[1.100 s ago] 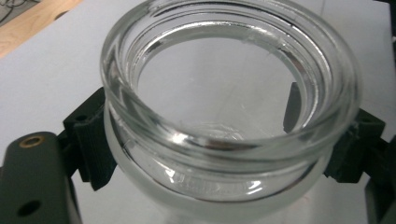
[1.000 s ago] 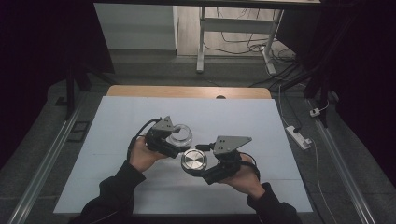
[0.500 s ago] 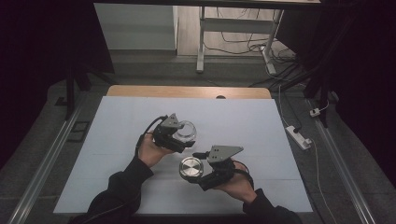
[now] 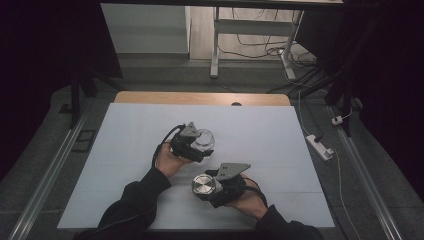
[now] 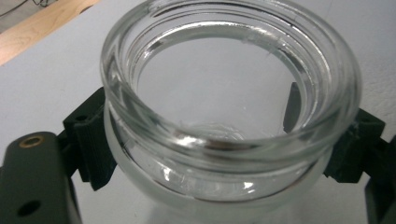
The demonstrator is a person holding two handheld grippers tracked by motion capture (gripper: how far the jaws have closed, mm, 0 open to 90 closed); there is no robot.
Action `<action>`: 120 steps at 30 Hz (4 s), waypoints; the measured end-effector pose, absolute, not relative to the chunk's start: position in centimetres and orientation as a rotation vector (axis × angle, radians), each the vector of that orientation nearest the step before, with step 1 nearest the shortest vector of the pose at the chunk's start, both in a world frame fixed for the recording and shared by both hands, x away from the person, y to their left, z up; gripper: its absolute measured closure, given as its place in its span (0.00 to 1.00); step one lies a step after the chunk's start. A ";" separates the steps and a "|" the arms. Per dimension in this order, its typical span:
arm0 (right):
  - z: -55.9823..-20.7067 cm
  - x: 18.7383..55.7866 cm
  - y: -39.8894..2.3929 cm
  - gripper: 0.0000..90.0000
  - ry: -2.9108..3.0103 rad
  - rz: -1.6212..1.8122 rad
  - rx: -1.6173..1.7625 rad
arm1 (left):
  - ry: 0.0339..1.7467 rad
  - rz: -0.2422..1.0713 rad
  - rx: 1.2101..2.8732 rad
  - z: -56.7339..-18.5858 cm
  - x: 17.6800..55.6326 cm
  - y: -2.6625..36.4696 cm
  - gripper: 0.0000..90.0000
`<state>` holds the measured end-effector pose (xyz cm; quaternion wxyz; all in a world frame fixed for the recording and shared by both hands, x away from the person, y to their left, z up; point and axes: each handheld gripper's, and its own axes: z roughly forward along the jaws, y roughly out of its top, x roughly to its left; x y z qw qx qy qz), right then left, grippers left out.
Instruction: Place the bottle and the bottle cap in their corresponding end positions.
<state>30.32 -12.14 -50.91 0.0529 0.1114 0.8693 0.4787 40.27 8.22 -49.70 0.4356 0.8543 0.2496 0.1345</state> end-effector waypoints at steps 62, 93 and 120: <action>-50.1 31.0 -14.0 0.02 2.635 1.322 0.566 | 0.754 0.202 2.106 -49.6 37.2 12.6 0.00; -48.1 28.6 -24.6 0.00 2.366 1.278 0.870 | 0.955 0.312 1.995 -49.4 24.3 22.6 0.00; -49.4 25.2 -31.8 0.00 2.274 1.158 1.209 | 1.224 0.320 1.972 -52.3 18.5 28.1 0.00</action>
